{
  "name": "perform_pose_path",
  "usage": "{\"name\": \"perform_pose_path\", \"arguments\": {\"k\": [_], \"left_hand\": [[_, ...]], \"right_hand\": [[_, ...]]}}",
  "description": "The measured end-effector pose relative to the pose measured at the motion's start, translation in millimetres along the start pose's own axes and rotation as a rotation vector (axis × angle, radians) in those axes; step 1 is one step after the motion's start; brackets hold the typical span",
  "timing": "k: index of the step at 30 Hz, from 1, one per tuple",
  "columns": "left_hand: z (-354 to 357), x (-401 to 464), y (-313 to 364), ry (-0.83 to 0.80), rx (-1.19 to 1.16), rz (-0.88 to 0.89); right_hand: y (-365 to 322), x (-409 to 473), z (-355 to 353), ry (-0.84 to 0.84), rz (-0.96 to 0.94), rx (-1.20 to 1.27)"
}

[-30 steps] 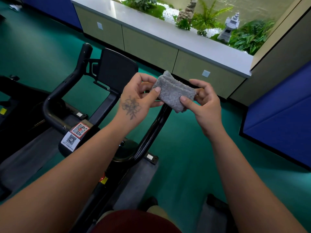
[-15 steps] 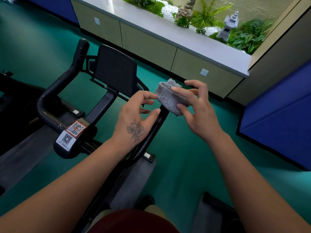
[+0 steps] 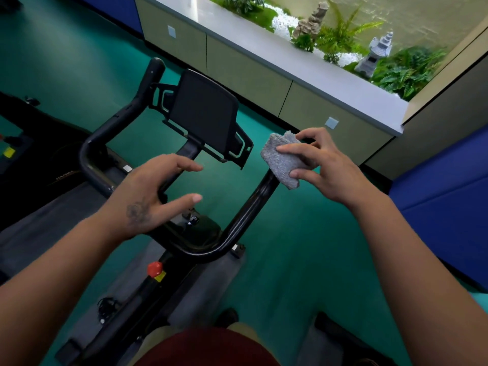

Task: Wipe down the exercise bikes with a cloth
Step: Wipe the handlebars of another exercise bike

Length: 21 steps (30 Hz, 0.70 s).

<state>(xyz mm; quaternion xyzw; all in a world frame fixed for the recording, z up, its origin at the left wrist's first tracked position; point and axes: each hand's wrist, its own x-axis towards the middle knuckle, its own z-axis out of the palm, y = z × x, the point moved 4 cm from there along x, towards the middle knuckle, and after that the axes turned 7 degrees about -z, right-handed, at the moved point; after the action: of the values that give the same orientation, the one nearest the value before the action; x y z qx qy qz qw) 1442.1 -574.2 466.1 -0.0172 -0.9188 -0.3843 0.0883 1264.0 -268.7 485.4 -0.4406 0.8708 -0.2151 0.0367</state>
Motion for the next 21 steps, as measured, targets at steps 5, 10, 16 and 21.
{"name": "perform_pose_path", "arguments": {"k": [5,10,16,21], "left_hand": [[-15,-25,-32,-0.033,0.163,0.058],[-12,-49,-52,-0.019,0.157,0.035],[2,-53,-66,-0.005,0.252,0.108],[5,-53,-70,0.044,0.284,0.144]], "right_hand": [[2,2,5,0.008,-0.014,0.006],[-1,-3,14,0.061,0.067,0.079],[-2,-10,28,0.096,0.187,0.183],[-9,-13,36,0.112,0.215,0.219]]}}
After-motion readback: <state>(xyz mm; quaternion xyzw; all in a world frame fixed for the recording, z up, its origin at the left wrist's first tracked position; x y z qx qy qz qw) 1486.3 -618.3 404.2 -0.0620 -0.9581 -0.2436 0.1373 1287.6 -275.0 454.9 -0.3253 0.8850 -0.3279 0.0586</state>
